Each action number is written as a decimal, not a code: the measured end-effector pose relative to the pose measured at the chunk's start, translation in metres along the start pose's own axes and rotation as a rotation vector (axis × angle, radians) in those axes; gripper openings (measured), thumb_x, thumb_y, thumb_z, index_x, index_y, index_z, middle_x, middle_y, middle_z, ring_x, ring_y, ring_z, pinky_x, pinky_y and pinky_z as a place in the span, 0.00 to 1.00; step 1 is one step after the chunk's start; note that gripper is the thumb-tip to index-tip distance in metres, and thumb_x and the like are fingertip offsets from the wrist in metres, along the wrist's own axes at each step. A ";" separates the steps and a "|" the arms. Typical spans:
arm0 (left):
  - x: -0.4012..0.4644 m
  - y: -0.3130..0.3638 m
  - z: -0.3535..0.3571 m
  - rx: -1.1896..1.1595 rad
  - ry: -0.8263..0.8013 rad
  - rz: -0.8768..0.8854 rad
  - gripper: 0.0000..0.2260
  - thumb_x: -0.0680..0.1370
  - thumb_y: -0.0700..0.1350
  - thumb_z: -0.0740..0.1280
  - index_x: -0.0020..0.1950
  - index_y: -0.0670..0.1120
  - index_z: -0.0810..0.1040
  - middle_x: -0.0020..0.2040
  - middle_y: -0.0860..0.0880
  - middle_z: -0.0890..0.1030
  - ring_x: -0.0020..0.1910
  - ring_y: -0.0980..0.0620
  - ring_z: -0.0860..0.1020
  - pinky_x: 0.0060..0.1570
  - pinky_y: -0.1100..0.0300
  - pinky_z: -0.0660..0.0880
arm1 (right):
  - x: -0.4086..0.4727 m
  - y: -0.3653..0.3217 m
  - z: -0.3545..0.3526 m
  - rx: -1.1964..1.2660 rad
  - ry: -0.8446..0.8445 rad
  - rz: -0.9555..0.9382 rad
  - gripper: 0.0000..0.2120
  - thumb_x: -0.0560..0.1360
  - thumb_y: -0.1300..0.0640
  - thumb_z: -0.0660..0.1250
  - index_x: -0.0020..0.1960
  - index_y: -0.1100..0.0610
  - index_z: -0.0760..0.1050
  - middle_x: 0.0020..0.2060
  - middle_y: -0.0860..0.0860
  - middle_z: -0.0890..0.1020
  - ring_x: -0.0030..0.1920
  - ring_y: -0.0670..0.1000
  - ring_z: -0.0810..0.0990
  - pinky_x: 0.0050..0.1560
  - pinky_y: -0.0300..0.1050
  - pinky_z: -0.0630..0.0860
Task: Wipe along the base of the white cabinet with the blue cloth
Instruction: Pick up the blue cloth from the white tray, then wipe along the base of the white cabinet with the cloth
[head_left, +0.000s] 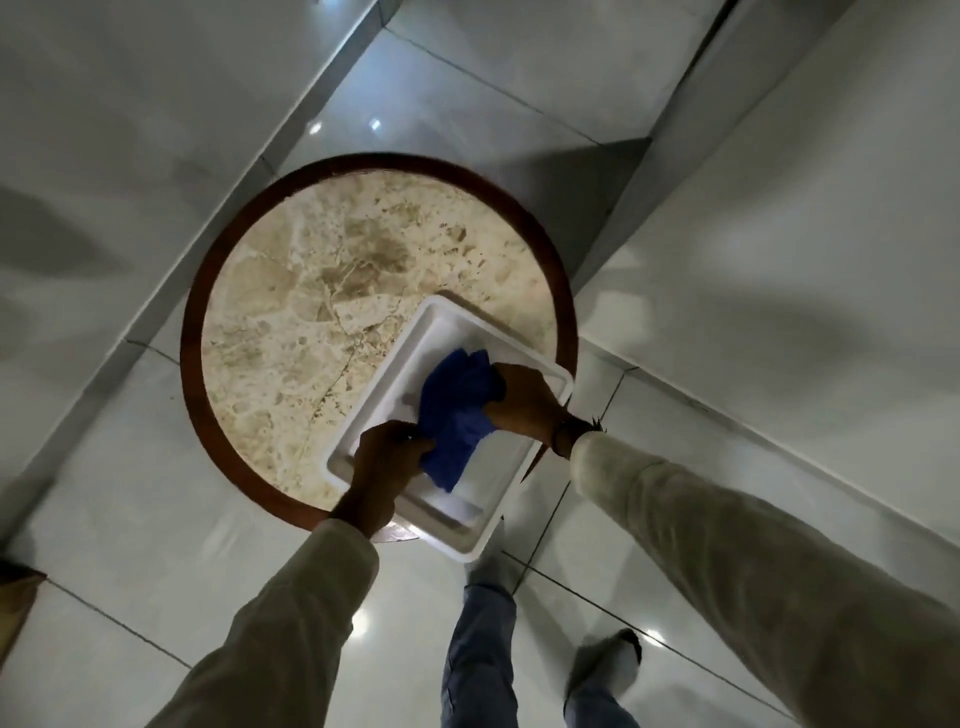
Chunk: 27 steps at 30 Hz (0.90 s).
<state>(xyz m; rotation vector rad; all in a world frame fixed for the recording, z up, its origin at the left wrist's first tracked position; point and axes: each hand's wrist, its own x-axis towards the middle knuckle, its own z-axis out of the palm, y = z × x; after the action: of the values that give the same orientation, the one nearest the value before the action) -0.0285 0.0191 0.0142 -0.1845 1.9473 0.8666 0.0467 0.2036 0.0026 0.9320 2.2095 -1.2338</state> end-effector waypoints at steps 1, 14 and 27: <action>-0.012 0.009 0.002 -0.090 -0.030 0.019 0.06 0.80 0.38 0.71 0.57 0.41 0.83 0.56 0.41 0.85 0.48 0.45 0.84 0.61 0.45 0.82 | -0.016 0.002 -0.011 0.074 0.032 0.009 0.07 0.73 0.65 0.68 0.50 0.66 0.77 0.42 0.60 0.81 0.46 0.59 0.81 0.45 0.47 0.78; -0.171 0.145 0.219 -0.006 -0.450 0.244 0.04 0.82 0.38 0.67 0.53 0.41 0.82 0.49 0.44 0.85 0.50 0.44 0.85 0.38 0.57 0.84 | -0.264 0.108 -0.161 0.615 0.098 0.096 0.18 0.75 0.70 0.66 0.64 0.66 0.72 0.50 0.58 0.78 0.49 0.52 0.75 0.54 0.50 0.75; -0.164 0.128 0.466 1.575 -0.436 1.244 0.22 0.85 0.54 0.61 0.75 0.44 0.77 0.73 0.42 0.79 0.72 0.39 0.76 0.68 0.46 0.74 | -0.353 0.391 -0.118 1.540 0.791 0.618 0.11 0.74 0.67 0.66 0.57 0.63 0.76 0.52 0.60 0.80 0.51 0.59 0.79 0.51 0.51 0.78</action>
<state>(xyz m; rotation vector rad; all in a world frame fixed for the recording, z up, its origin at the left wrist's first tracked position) 0.3313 0.3752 0.0791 2.0444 1.6206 -0.2094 0.5667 0.3309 0.0723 2.6918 0.6484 -2.3577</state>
